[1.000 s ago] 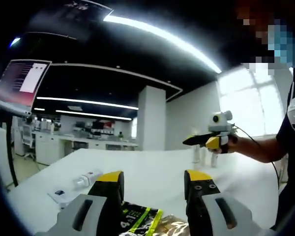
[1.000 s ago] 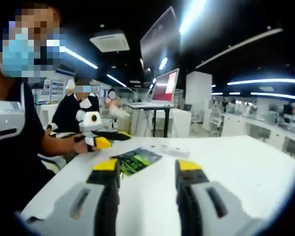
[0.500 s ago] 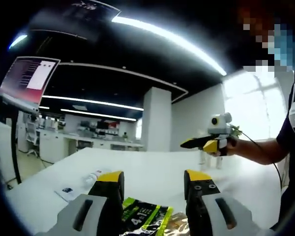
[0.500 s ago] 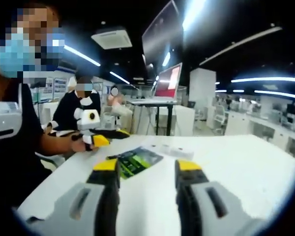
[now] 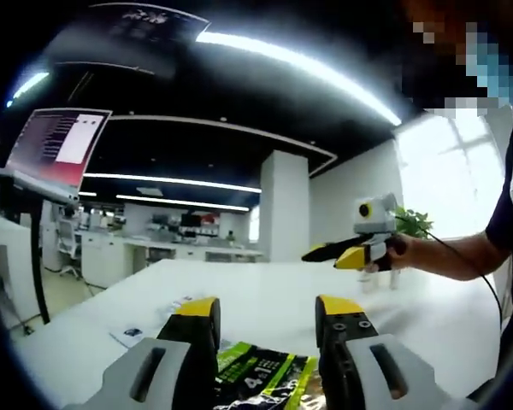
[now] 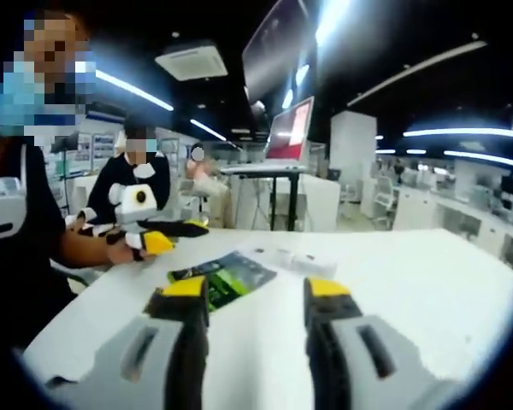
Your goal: Arrange the skincare products in the storage area until every visible bottle or jar stands upright without overlapping.
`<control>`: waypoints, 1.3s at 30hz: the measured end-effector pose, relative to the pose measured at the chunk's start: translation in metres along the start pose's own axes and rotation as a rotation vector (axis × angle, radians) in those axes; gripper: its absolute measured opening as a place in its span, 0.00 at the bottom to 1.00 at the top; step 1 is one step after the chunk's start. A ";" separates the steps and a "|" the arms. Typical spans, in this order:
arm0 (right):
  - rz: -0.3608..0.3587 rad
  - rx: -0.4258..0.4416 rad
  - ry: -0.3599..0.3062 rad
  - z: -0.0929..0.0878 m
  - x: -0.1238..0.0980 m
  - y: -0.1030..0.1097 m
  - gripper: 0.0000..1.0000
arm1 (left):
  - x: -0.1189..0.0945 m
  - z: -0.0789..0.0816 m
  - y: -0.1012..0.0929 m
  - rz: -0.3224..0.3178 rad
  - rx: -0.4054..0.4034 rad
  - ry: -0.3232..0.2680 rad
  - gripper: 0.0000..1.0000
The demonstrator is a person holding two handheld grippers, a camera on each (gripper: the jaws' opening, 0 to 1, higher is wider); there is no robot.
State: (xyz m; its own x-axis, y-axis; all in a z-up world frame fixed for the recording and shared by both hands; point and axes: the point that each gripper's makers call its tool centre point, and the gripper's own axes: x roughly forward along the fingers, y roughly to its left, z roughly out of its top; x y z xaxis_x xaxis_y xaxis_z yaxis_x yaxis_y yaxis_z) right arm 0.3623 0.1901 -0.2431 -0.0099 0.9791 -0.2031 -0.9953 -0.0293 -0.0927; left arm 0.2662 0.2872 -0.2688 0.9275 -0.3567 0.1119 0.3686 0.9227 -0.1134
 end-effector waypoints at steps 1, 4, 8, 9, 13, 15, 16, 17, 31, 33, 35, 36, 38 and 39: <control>-0.001 -0.001 0.002 0.000 0.002 -0.002 0.43 | 0.000 0.000 0.002 0.007 -0.003 0.001 0.45; -0.001 -0.005 0.009 0.001 0.008 -0.006 0.43 | 0.001 -0.003 0.005 0.017 -0.013 0.013 0.46; -0.003 -0.015 0.025 -0.001 0.018 -0.013 0.42 | 0.002 -0.005 0.007 0.033 -0.004 0.029 0.47; -0.003 -0.016 0.026 -0.002 0.020 -0.014 0.42 | 0.003 -0.006 0.008 0.035 -0.003 0.034 0.47; -0.005 -0.023 0.034 -0.002 0.028 -0.021 0.41 | 0.004 -0.009 0.014 0.049 -0.002 0.051 0.47; -0.005 -0.023 0.037 -0.002 0.032 -0.024 0.41 | 0.005 -0.010 0.017 0.051 -0.013 0.055 0.47; -0.005 -0.026 0.041 -0.002 0.034 -0.024 0.41 | 0.005 -0.010 0.020 0.055 -0.024 0.054 0.47; -0.005 -0.030 0.046 -0.002 0.036 -0.026 0.41 | 0.005 -0.009 0.022 0.058 -0.033 0.050 0.48; 0.009 -0.092 0.139 -0.009 0.069 -0.047 0.40 | 0.002 -0.004 0.023 0.056 -0.058 0.018 0.48; 0.005 -0.090 0.148 -0.011 0.072 -0.051 0.40 | 0.002 -0.004 0.023 0.053 -0.060 0.017 0.48; 0.007 -0.091 0.160 -0.014 0.077 -0.052 0.40 | 0.001 -0.003 0.022 0.050 -0.062 0.012 0.48; 0.009 -0.093 0.166 -0.015 0.079 -0.054 0.40 | 0.001 -0.003 0.022 0.049 -0.064 0.009 0.48; 0.012 -0.098 0.180 -0.017 0.082 -0.055 0.40 | 0.000 -0.002 0.022 0.047 -0.069 0.000 0.48; 0.015 -0.108 0.194 -0.018 0.085 -0.056 0.40 | 0.000 -0.001 0.022 0.045 -0.073 -0.004 0.48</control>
State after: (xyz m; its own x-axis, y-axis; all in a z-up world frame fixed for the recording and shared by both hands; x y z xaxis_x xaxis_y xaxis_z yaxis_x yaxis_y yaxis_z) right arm 0.4190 0.2709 -0.2730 0.0043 0.9217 -0.3878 -0.9788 -0.0755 -0.1903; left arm 0.2746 0.3075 -0.2724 0.9430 -0.3145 0.1086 0.3302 0.9246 -0.1900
